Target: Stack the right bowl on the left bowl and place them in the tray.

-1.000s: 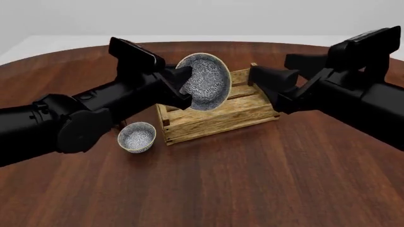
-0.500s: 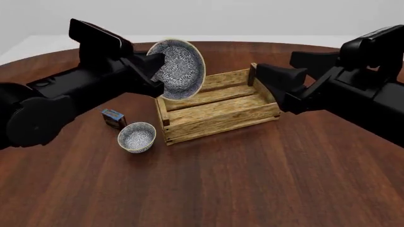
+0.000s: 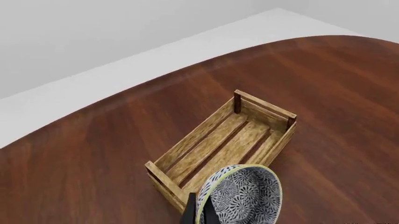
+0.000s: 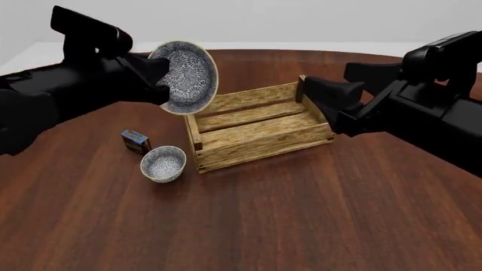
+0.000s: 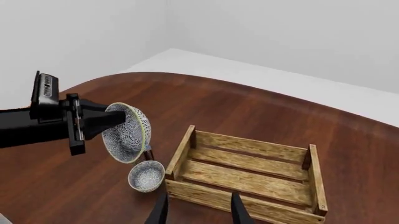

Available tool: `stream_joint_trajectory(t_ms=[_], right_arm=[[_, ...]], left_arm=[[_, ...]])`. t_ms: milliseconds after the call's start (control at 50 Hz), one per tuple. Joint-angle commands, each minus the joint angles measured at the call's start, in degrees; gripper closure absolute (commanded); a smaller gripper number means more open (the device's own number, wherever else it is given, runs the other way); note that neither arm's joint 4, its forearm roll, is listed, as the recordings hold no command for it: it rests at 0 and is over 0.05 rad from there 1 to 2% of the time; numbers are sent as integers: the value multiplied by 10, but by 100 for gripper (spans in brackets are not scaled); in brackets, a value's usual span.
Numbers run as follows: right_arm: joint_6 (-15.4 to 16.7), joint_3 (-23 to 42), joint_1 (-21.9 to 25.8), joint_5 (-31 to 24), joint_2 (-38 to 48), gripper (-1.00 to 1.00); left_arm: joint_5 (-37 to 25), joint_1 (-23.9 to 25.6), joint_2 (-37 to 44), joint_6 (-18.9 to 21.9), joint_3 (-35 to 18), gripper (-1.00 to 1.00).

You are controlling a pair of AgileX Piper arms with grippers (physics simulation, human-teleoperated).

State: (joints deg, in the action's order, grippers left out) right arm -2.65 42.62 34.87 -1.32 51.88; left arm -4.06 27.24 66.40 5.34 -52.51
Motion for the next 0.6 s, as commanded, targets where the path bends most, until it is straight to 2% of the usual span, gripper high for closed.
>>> stream_joint_trajectory(t_ms=[20, 140, 160, 200, 280, 380, 420, 440, 580, 600], right_arm=[[-1, 0, 0, -2, -5, -100], [-1, 0, 0, -4, -9, -100], [-2, 0, 0, -5, -10, -100], [-2, 1, 0, -7, -14, -100], [-2, 1, 0, -9, -16, -100], [-2, 0, 1, -9, -17, -100], [-2, 0, 2, -9, -17, -100], [-2, 0, 2, -9, -17, -100], [-3, -1, 1, -10, -20, -100], [-3, -1, 1, -10, -20, -100]], left_arm=[[-74, -23, -9, -4, -34, 100], [-133, -39, -19, -10, -55, 100], [-146, -32, -10, -25, -57, 100], [-165, -31, 1, -27, -59, 100], [-177, -67, -1, -14, -64, 100], [-180, -76, 3, -22, -50, 100], [-199, -79, 8, -24, -65, 100], [-205, -76, 13, -41, -67, 100], [-228, -105, 43, -51, -79, 100], [-233, -101, 47, -64, -79, 100]])
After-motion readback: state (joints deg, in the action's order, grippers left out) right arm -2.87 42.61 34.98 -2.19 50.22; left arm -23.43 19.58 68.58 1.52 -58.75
